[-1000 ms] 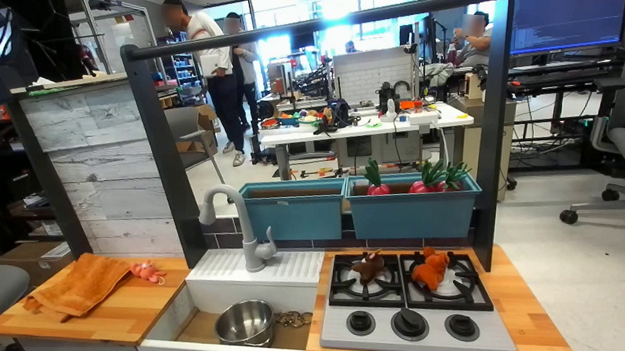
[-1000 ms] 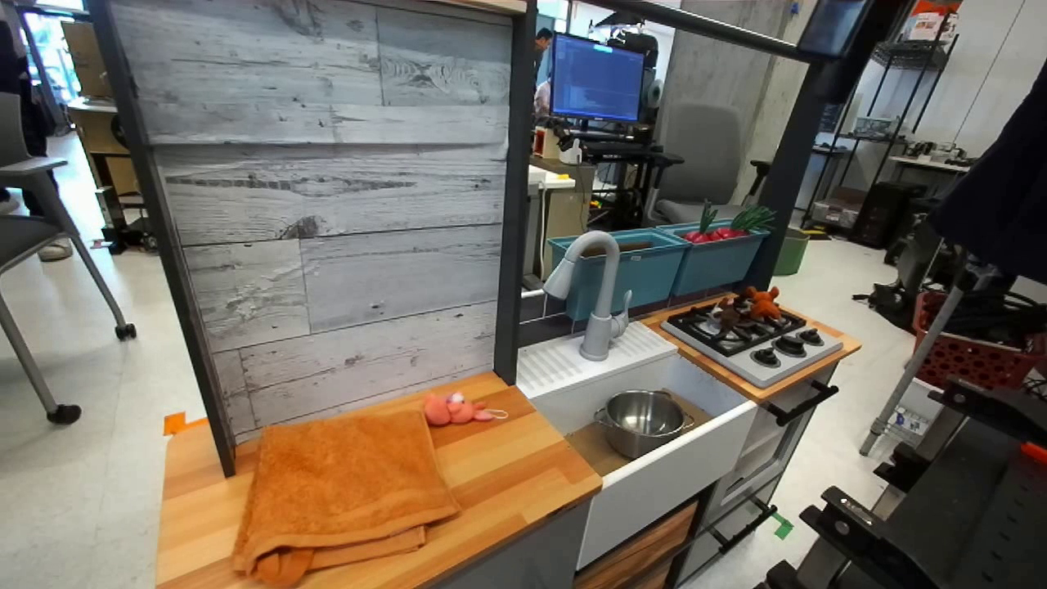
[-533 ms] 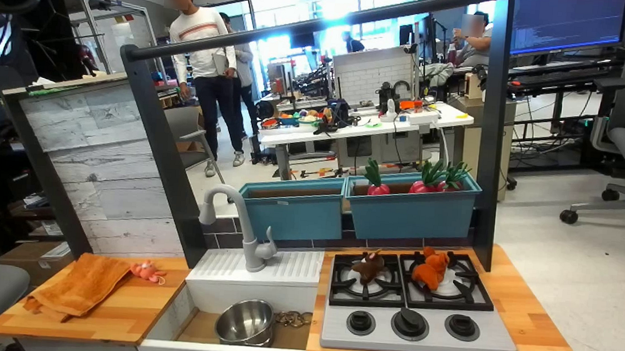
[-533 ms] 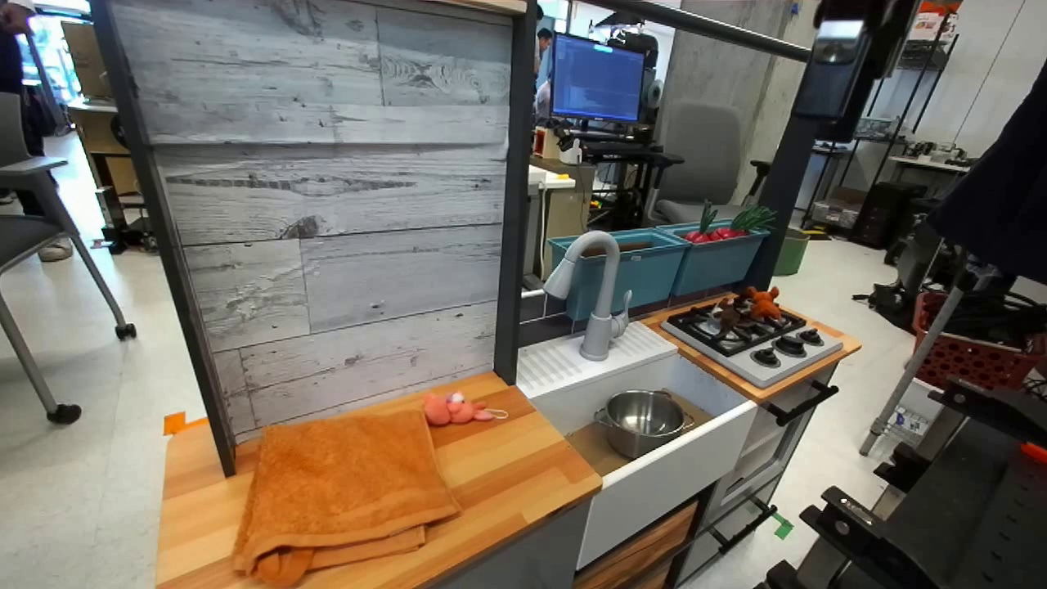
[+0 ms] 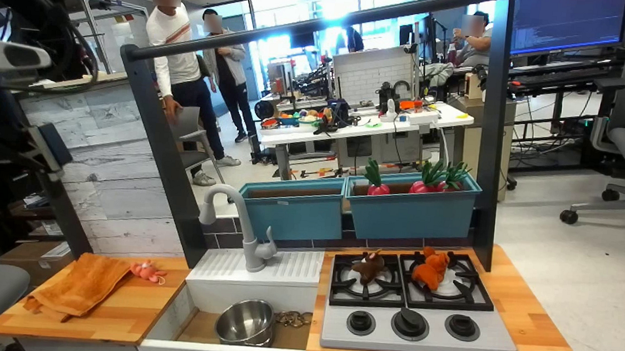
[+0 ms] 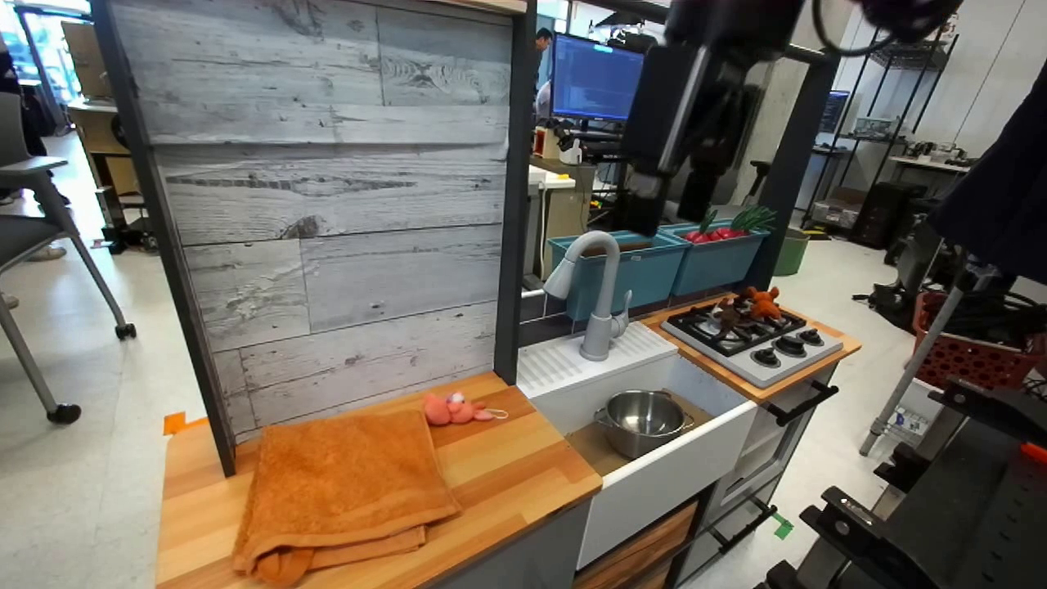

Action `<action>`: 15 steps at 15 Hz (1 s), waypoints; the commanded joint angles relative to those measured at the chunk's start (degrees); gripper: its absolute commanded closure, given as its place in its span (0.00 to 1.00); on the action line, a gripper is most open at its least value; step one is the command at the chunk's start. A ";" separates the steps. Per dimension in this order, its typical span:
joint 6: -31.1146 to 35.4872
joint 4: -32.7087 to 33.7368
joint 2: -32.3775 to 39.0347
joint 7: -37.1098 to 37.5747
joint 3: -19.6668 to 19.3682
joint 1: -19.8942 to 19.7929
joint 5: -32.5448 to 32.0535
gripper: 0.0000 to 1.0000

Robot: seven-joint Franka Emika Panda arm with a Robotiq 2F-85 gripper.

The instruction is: Put the toys inside the pot in the sink and then wipe the counter with the towel

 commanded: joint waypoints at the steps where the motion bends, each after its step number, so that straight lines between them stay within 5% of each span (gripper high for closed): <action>1: 2.10 11.73 15.04 4.69 -0.24 -0.28 -2.66 0.00; 6: 3.78 27.88 31.33 4.40 1.48 -0.78 0.43 0.00; 7: 1.93 28.21 30.60 2.88 3.87 -2.32 2.71 0.00; 8: 4.16 23.68 28.84 4.02 1.13 -0.72 -0.27 0.00; 15: 4.62 25.88 31.42 5.07 0.95 -0.26 -0.18 0.00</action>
